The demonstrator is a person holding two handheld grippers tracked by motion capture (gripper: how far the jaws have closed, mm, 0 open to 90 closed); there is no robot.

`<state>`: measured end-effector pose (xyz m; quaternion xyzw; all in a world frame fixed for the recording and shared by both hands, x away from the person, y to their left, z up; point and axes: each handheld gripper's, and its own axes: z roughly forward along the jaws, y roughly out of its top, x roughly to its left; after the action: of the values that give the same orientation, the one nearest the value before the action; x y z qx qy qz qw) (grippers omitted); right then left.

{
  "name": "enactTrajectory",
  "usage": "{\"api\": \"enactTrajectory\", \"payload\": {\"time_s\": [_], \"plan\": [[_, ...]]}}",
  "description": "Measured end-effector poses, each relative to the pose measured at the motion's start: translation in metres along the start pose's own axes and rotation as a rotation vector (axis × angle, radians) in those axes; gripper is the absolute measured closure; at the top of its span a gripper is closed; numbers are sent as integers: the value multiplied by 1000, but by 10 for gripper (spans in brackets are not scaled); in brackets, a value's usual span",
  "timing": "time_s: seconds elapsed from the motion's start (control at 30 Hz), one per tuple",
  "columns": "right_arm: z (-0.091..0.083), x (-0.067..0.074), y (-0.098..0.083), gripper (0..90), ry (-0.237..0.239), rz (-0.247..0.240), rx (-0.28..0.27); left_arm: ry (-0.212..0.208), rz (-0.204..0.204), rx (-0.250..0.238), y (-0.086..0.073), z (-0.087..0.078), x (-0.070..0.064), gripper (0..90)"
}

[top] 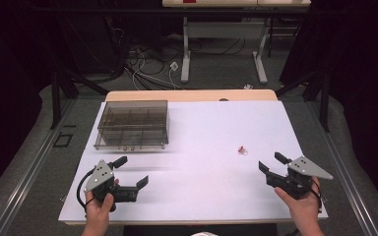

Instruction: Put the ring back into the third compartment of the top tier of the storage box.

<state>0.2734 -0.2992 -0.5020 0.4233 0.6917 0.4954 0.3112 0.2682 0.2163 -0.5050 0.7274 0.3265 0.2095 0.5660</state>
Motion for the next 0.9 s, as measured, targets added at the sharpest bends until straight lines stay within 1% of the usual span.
{"api": "enactTrajectory", "payload": {"time_s": [0.03, 0.1, 0.13, 0.2, 0.23, 0.27, 0.3, 0.33, 0.37, 0.43, 0.6, 0.67, 0.7, 0.77, 0.87, 0.9], "plan": [[2, 0, 1, 321, 0, -2, 10, 1, -1, 1, 0, 0, 0, 5], [5, 0, 2, 322, 23, -7, 34, 2, 4, 3, 0, -1, -1, 6], [8, -1, 2, 322, 36, -21, 39, 2, 5, 4, 0, -1, -1, 5], [13, 0, 3, 322, 46, -26, 49, 4, 6, 5, 0, -2, -1, 5], [16, -1, 4, 322, 57, -37, 60, 6, -2, 4, -1, -2, -1, 5], [20, -1, 4, 322, 54, -34, 53, 8, -3, 4, -1, -2, -1, 5], [21, -1, 6, 322, 63, -37, 63, 9, -5, 1, -1, -2, -1, 5], [25, -2, 8, 322, 69, -45, 60, 11, -2, 2, -1, -2, 0, 5], [28, -2, 10, 321, 65, -46, 61, 10, -5, 2, -1, -2, 0, 5], [33, -1, 15, 321, 77, -52, 56, 13, -8, 2, -1, -3, 1, 5], [45, 1, 25, 322, 86, -45, 50, 14, -9, 5, -1, -3, 1, 5], [50, 1, 28, 322, 99, -16, 65, 14, -9, 4, -1, -4, 1, 5], [52, 0, 29, 322, 98, -14, 69, 14, -9, 4, -1, -4, 1, 5], [57, -1, 31, 323, 108, 4, 87, 14, -9, 2, -1, -4, 0, 5], [62, -2, 33, 332, 109, 11, 104, 14, -9, 2, -1, -4, 1, 6], [66, -3, 34, 333, 109, 19, 121, 14, -9, 3, -1, -4, 1, 6]]}}
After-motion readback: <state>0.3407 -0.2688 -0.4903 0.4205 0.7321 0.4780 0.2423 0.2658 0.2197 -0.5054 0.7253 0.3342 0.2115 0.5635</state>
